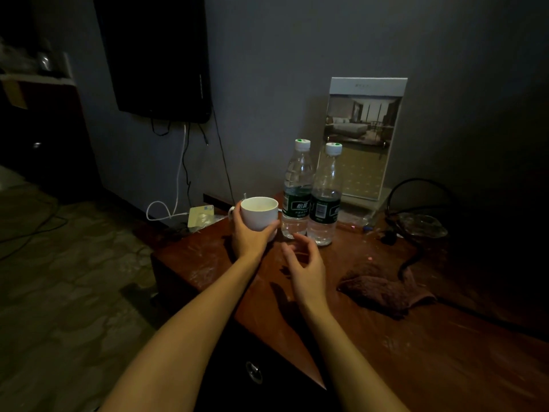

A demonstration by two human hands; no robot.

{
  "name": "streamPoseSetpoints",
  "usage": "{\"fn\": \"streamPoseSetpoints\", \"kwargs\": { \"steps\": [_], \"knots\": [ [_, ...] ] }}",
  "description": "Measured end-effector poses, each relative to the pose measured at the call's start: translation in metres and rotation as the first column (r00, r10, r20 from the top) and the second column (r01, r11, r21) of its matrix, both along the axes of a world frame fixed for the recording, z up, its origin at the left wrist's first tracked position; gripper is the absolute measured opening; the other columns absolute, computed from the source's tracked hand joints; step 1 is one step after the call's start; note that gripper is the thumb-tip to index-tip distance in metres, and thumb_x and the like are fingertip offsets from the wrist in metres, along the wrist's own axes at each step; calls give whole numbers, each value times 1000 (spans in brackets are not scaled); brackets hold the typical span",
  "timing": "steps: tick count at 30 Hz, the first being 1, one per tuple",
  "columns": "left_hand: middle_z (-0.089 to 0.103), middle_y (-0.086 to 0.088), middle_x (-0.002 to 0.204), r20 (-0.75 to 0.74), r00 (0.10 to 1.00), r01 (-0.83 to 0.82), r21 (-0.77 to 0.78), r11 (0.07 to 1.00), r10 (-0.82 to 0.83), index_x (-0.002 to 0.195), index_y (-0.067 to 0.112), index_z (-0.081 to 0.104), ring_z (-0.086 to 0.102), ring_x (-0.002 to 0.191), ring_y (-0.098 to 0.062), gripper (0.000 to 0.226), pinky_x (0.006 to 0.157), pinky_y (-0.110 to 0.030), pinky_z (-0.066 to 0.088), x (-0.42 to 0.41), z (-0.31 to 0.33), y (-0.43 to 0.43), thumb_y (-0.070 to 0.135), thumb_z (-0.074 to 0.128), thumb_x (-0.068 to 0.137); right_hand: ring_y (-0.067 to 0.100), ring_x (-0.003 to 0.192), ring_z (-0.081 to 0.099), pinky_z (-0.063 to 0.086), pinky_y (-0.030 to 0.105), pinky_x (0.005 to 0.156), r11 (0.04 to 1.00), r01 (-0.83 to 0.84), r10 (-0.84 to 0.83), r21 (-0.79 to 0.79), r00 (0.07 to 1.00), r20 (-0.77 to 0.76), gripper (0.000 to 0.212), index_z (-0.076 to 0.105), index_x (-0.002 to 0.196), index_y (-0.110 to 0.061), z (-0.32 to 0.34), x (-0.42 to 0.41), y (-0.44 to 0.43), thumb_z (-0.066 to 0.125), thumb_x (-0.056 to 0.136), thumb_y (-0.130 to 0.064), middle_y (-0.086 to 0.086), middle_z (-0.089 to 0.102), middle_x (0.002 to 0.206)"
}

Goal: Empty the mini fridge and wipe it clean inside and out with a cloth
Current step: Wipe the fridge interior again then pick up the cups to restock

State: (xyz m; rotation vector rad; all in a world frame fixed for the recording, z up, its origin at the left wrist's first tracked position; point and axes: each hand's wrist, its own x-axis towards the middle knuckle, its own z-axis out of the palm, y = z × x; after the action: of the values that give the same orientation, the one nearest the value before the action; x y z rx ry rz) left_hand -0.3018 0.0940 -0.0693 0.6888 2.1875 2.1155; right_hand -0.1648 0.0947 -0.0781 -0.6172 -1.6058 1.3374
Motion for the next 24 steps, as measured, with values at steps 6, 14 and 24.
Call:
{"fn": "streamPoseSetpoints", "kwargs": {
  "steps": [6, 14, 24],
  "knots": [
    [54, -7, 132, 217, 942, 217, 190, 957, -257, 140, 27, 41, 59, 112, -27, 101, 91, -51, 54, 8, -2, -4, 47, 88, 54, -1, 103, 55, 48, 10, 76, 999, 5, -5, 44, 1000, 8, 40, 52, 126, -23, -1, 0, 1, 67, 89, -29, 1, 57, 124],
    [58, -15, 121, 247, 884, 314, 314, 896, -396, 132, 20, 39, 64, 97, -28, 65, 81, -42, 57, 27, 7, -27, 47, 69, 81, 1, 130, 28, 30, 10, 94, 994, 11, -17, 106, 999, 51, 73, 26, 149, -29, 2, 2, -2, 67, 88, -32, -4, 27, 153],
    [74, -12, 83, 414, 562, 458, 566, 686, -716, 97, 9, 66, 71, 71, -21, 51, 64, -32, 59, 65, 13, -63, 46, 31, 99, 15, 125, 46, 50, 18, 82, 974, -222, 216, -49, 971, -107, 111, 12, 150, -41, 2, -3, -8, 82, 64, -36, -3, 27, 153]
  ]
}}
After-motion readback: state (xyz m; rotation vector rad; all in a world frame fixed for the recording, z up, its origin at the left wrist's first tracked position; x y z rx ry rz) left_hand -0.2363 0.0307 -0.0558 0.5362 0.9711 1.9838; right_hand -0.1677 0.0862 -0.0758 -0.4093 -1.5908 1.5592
